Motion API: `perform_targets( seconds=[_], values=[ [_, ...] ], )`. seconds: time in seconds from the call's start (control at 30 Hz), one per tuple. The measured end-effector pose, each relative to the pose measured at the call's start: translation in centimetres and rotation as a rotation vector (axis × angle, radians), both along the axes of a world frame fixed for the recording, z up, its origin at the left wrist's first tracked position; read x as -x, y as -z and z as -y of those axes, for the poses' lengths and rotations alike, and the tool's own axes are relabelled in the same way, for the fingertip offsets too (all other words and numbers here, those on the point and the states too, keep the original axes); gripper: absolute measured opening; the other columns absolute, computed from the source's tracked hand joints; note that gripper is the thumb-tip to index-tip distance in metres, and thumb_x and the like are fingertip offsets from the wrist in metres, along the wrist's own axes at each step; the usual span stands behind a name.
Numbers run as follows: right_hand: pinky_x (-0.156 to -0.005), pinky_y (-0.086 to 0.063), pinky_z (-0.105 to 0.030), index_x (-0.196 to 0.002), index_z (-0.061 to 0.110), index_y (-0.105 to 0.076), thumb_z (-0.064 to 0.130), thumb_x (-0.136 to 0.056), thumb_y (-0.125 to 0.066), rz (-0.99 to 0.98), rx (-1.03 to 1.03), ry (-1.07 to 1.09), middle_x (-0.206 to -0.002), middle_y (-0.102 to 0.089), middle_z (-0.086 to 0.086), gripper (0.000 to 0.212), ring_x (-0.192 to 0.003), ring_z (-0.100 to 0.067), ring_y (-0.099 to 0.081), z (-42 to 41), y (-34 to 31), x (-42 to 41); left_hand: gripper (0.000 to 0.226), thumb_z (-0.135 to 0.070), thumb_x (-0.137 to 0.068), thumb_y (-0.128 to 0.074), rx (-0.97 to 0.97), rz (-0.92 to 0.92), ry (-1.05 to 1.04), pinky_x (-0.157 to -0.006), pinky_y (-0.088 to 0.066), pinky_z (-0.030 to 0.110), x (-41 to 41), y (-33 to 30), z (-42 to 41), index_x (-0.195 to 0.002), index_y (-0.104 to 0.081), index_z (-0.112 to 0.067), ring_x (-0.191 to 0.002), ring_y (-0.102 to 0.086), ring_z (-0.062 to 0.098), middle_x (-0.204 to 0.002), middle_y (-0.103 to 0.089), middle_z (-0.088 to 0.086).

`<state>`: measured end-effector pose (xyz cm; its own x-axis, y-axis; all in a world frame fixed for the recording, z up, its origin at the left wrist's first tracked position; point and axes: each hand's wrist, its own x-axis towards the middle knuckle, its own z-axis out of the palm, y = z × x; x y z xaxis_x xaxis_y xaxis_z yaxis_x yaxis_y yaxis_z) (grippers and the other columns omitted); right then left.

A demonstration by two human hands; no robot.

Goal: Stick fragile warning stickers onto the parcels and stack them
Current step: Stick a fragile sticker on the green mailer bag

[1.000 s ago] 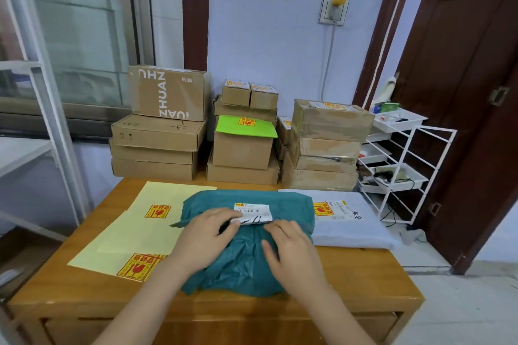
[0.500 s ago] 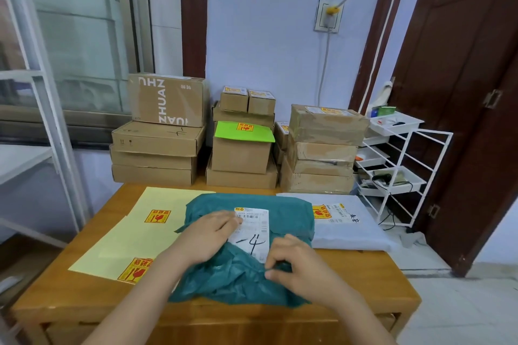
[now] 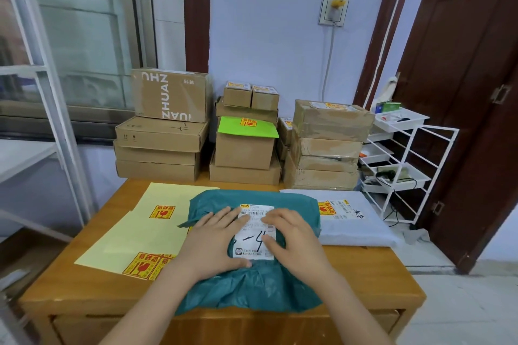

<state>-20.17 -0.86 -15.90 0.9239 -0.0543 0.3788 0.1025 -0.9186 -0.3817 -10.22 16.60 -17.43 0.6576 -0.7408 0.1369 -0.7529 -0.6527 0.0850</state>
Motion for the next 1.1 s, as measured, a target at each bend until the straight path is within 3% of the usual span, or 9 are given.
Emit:
perform_targets(
  seconds=[0.07, 0.13, 0.2, 0.27, 0.37, 0.43, 0.57, 0.77, 1.1],
  values=[
    [-0.112, -0.015, -0.021, -0.143, 0.026, -0.041, 0.058, -0.086, -0.038, -0.093, 0.066, -0.014, -0.147, -0.036, 0.013, 0.065, -0.137, -0.006, -0.027, -0.5, 0.7, -0.7, 0.118, -0.092, -0.046, -0.017, 0.005, 0.012, 0.008, -0.109, 0.010, 0.024, 0.0, 0.1, 0.0, -0.150, 0.001, -0.039, -0.145, 0.008, 0.005, -0.158, 0.008, -0.016],
    [-0.117, -0.021, -0.033, -0.144, 0.030, -0.039, 0.065, -0.081, -0.029, -0.084, 0.255, 0.037, -0.150, -0.036, 0.012, 0.073, -0.140, -0.009, -0.030, -0.7, 1.7, -1.4, 0.123, -0.098, -0.044, -0.025, 0.032, -0.043, 0.044, -0.110, 0.008, 0.023, 0.1, -0.2, -0.3, -0.150, -0.002, -0.040, -0.142, 0.008, -0.001, -0.154, 0.007, -0.022],
    [-0.113, -0.030, -0.039, -0.140, 0.031, -0.044, 0.065, -0.083, -0.028, -0.106, 0.311, 0.077, -0.147, -0.042, 0.011, 0.069, -0.137, -0.012, -0.039, -0.7, 2.0, -1.7, 0.106, -0.091, -0.055, -0.035, 0.242, -0.204, 0.059, -0.112, -0.002, 0.022, 0.1, -0.5, -0.9, -0.148, -0.015, -0.043, -0.138, -0.002, -0.007, -0.150, -0.005, -0.028],
    [-0.114, -0.009, -0.032, -0.147, 0.032, -0.033, 0.072, -0.083, -0.016, -0.151, 0.303, 0.037, -0.154, -0.029, 0.011, 0.077, -0.144, -0.012, -0.024, -0.5, 2.0, -2.0, 0.078, -0.077, -0.073, -0.047, 0.576, -0.326, 0.006, -0.113, -0.018, 0.024, -0.1, -0.4, -1.7, -0.141, -0.033, -0.042, -0.137, -0.020, -0.004, -0.145, -0.026, -0.028],
    [-0.110, -0.002, -0.028, -0.149, 0.033, -0.026, 0.081, -0.074, 0.007, -0.096, 0.322, 0.040, -0.156, -0.022, 0.012, 0.096, -0.146, -0.012, -0.018, -0.2, 2.6, -2.0, 0.048, -0.049, -0.094, -0.044, 0.894, -0.271, -0.196, -0.106, -0.032, 0.028, -0.7, 0.3, -3.0, -0.136, -0.046, -0.027, -0.128, -0.039, 0.007, -0.138, -0.046, -0.012],
    [-0.110, 0.004, -0.025, -0.150, 0.034, -0.020, 0.078, -0.067, 0.011, -0.151, 0.316, 0.045, -0.158, -0.015, 0.014, 0.099, -0.147, -0.009, -0.011, -0.3, 2.3, -2.0, 0.039, -0.030, -0.101, -0.038, 0.957, -0.243, -0.335, -0.106, -0.032, 0.032, -1.3, 1.1, -4.1, -0.137, -0.047, -0.018, -0.129, -0.042, 0.015, -0.139, -0.048, -0.001],
    [-0.111, 0.004, -0.023, -0.152, 0.033, -0.012, 0.083, -0.068, 0.012, -0.176, 0.303, 0.058, -0.158, -0.011, 0.015, 0.100, -0.147, -0.007, -0.008, -0.3, 2.2, -2.1, 0.045, -0.019, -0.100, -0.037, 0.718, -0.301, -0.533, -0.111, -0.030, 0.040, -3.6, 3.9, -6.5, -0.145, -0.034, -0.011, -0.137, -0.035, 0.027, -0.149, -0.039, 0.011],
    [-0.112, 0.004, -0.022, -0.152, 0.034, -0.009, 0.082, -0.073, 0.001, -0.221, 0.326, 0.067, -0.159, -0.008, 0.017, 0.093, -0.146, -0.003, -0.003, -0.3, 1.8, -2.1, 0.059, -0.047, -0.098, -0.036, 0.254, -0.223, -0.584, -0.113, -0.027, 0.033, -5.0, 5.9, -7.6, -0.146, -0.031, -0.014, -0.140, -0.030, 0.019, -0.153, -0.032, 0.003],
    [-0.113, 0.001, -0.021, -0.151, 0.036, -0.014, 0.075, -0.068, -0.001, -0.230, 0.309, 0.080, -0.158, -0.011, 0.018, 0.093, -0.146, -0.002, -0.005, 0.0, 1.7, -2.4, 0.069, -0.060, -0.092, -0.040, 0.186, -0.151, -0.703, -0.116, -0.023, 0.037, -5.3, 5.9, -9.9, -0.146, -0.029, -0.018, -0.141, -0.027, 0.018, -0.153, -0.030, -0.001]
  ],
)
